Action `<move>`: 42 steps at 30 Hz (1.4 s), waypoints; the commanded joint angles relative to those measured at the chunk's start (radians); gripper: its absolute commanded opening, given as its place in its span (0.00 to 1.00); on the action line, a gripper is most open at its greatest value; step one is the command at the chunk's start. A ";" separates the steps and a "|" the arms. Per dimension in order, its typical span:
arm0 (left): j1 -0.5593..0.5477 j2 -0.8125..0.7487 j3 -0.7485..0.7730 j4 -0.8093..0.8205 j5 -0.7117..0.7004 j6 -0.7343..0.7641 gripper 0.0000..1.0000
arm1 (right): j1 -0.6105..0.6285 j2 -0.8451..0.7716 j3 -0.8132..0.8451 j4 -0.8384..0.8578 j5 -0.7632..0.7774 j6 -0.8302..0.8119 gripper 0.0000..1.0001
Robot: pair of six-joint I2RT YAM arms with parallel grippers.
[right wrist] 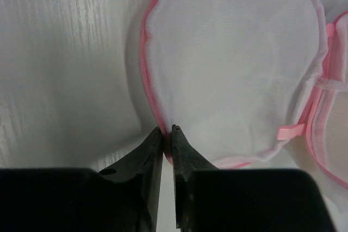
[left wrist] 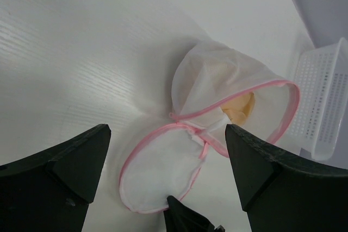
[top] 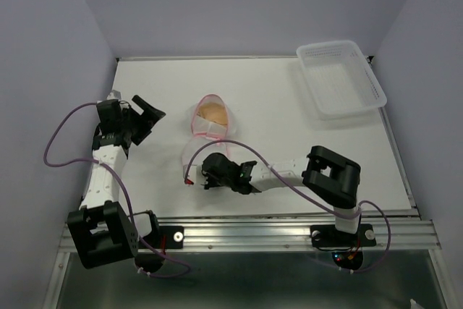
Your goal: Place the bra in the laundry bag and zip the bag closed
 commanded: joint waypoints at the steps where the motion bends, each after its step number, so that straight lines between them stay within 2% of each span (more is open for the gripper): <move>1: 0.004 -0.014 -0.010 0.000 -0.002 0.026 0.99 | -0.008 -0.076 0.023 0.037 -0.005 -0.031 0.14; 2: 0.004 -0.014 -0.010 0.002 0.009 0.028 0.99 | -0.017 -0.093 0.023 0.037 -0.020 -0.036 0.02; 6: 0.004 -0.023 -0.015 -0.004 0.001 0.032 0.99 | -0.028 -0.199 0.037 0.041 -0.089 -0.039 0.01; 11: 0.004 -0.046 -0.036 0.016 0.009 0.031 0.99 | -0.118 -0.282 0.074 0.029 -0.215 0.004 0.01; 14: 0.004 -0.046 -0.038 0.020 0.020 0.034 0.99 | -0.201 -0.300 0.133 -0.012 -0.316 0.093 0.01; 18: 0.004 -0.024 -0.036 0.028 0.027 0.034 0.99 | -0.336 -0.305 0.190 -0.020 -0.542 0.339 0.01; 20: 0.004 -0.015 -0.039 0.037 0.042 0.032 0.99 | -0.405 -0.291 0.209 -0.020 -0.589 0.412 0.01; 24: 0.004 0.009 -0.056 0.092 0.110 0.020 0.99 | -0.532 -0.238 0.279 -0.020 -0.753 0.604 0.01; 25: 0.004 0.018 -0.067 0.127 0.130 0.015 0.99 | -0.555 -0.225 0.310 -0.011 -0.844 0.686 0.01; 27: 0.003 0.026 -0.076 0.157 0.167 0.006 0.99 | -0.611 -0.205 0.322 0.021 -0.931 0.755 0.01; 29: -0.015 0.034 -0.085 0.184 0.170 0.001 0.99 | -0.620 -0.187 0.334 0.075 -1.017 0.835 0.01; 36: -0.098 0.075 -0.067 0.290 0.150 -0.034 0.99 | -0.680 -0.159 0.443 0.081 -1.098 0.989 0.01; 39: -0.117 0.124 -0.026 0.315 0.144 -0.046 0.99 | -0.724 -0.147 0.456 0.089 -1.158 1.049 0.01; 42: -0.127 0.186 0.043 0.322 0.135 -0.048 0.99 | -0.758 -0.122 0.454 0.133 -1.287 1.128 0.01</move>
